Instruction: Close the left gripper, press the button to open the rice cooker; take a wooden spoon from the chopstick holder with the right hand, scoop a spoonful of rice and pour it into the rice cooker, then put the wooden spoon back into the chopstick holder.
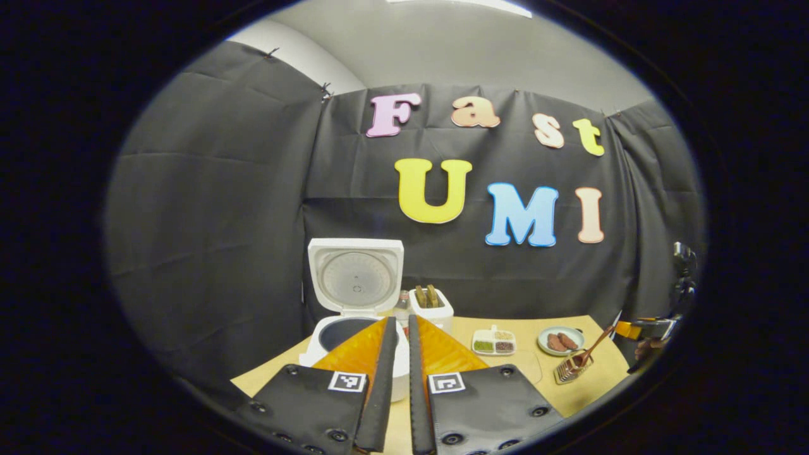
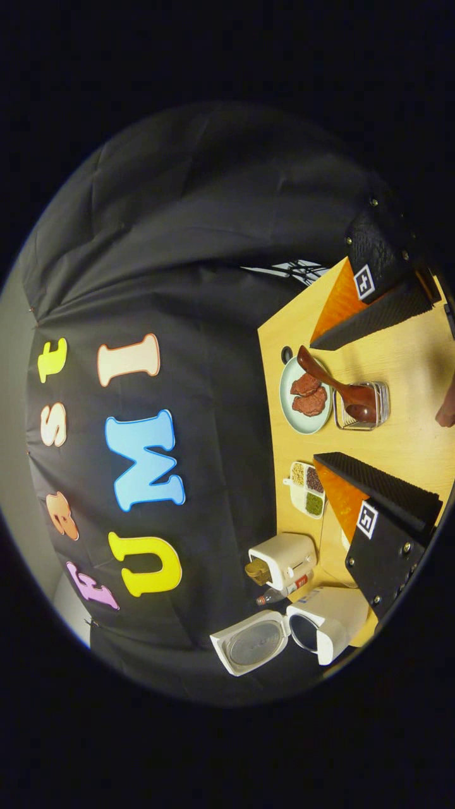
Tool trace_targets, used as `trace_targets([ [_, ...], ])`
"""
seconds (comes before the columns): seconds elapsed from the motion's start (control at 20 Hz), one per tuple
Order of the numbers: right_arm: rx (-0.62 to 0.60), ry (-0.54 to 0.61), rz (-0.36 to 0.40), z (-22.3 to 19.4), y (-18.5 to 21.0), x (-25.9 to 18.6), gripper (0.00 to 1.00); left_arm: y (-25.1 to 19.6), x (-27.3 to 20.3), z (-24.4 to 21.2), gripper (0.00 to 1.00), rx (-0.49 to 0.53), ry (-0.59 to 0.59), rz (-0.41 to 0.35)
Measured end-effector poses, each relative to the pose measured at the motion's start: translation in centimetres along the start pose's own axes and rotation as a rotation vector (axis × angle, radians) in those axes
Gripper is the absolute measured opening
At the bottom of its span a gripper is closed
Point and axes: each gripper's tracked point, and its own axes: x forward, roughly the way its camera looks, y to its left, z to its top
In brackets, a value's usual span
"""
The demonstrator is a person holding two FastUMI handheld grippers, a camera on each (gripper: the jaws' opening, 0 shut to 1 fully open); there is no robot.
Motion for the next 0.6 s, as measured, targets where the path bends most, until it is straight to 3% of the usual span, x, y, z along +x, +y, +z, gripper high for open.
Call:
trace_targets([
  [0.1,0.012,0.013,0.003,-1.3,-1.3,2.2,0.99,-1.7,-1.4,0.4,0.47,0.016,-0.011,-0.008],
  [0.3,0.077,0.04,0.008,-3.5,-2.8,6.2,0.99,-1.7,-3.1,0.3,0.98,0.047,-0.009,0.054],
  [0.4,0.117,0.042,0.034,-3.9,-2.5,8.0,1.0,-2.0,-4.2,0.2,0.95,0.053,-0.007,0.058],
  [0.5,0.14,0.045,0.067,-4.3,-1.8,9.4,0.99,-2.1,-5.2,-0.7,0.99,0.062,0.015,0.061],
  [0.6,0.151,0.054,0.087,-4.8,-1.6,10.8,0.9,-2.2,-5.8,-1.6,0.98,0.057,0.043,0.066],
])
